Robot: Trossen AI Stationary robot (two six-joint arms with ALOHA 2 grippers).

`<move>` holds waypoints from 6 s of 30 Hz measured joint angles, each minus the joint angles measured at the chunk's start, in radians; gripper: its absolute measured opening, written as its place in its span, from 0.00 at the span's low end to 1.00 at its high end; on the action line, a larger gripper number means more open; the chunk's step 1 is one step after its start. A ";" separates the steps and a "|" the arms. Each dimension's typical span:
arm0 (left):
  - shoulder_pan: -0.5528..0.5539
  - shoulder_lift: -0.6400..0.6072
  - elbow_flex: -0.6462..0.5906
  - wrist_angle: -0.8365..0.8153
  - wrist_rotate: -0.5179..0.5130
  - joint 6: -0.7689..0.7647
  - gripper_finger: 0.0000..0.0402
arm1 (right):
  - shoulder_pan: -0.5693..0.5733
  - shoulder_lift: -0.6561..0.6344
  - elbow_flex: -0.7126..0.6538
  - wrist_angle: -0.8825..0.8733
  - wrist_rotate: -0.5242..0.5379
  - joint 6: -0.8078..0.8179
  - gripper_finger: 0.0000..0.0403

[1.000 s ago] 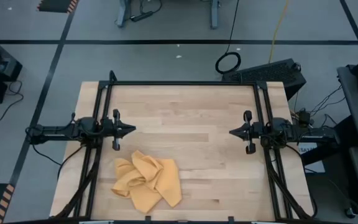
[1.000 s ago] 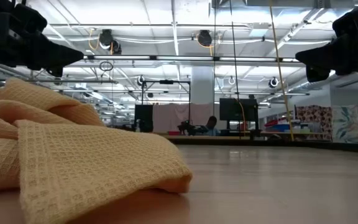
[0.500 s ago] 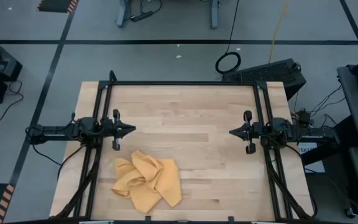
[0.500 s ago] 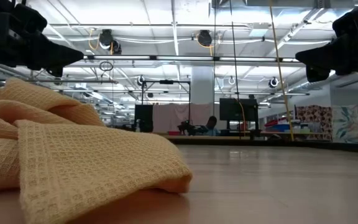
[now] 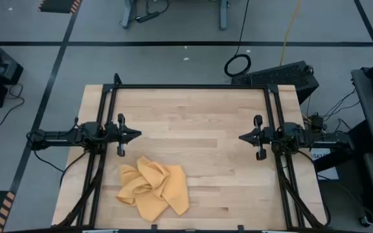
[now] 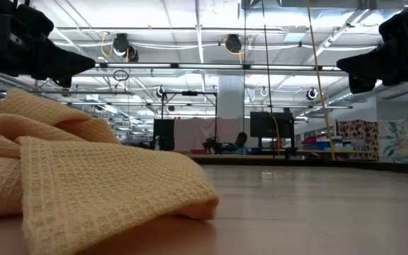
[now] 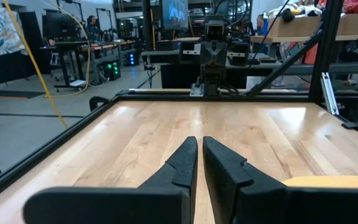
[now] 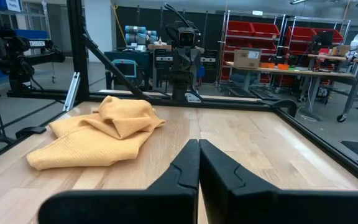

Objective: Roll towel

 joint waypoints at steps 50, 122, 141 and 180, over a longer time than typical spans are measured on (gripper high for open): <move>0.000 0.000 0.000 0.000 0.000 0.001 0.09 | 0.000 0.067 0.243 -0.030 0.000 0.036 0.00; -0.117 0.727 0.561 -0.370 0.056 -0.185 0.09 | 0.222 1.661 0.717 0.391 0.002 0.393 0.13; -0.265 1.024 0.535 -0.073 -0.004 -0.209 0.09 | 0.514 2.005 1.148 0.165 0.157 0.090 0.57; -0.418 1.309 0.536 0.499 -0.180 -0.044 0.09 | 0.572 1.778 1.264 -0.062 0.678 -0.159 0.01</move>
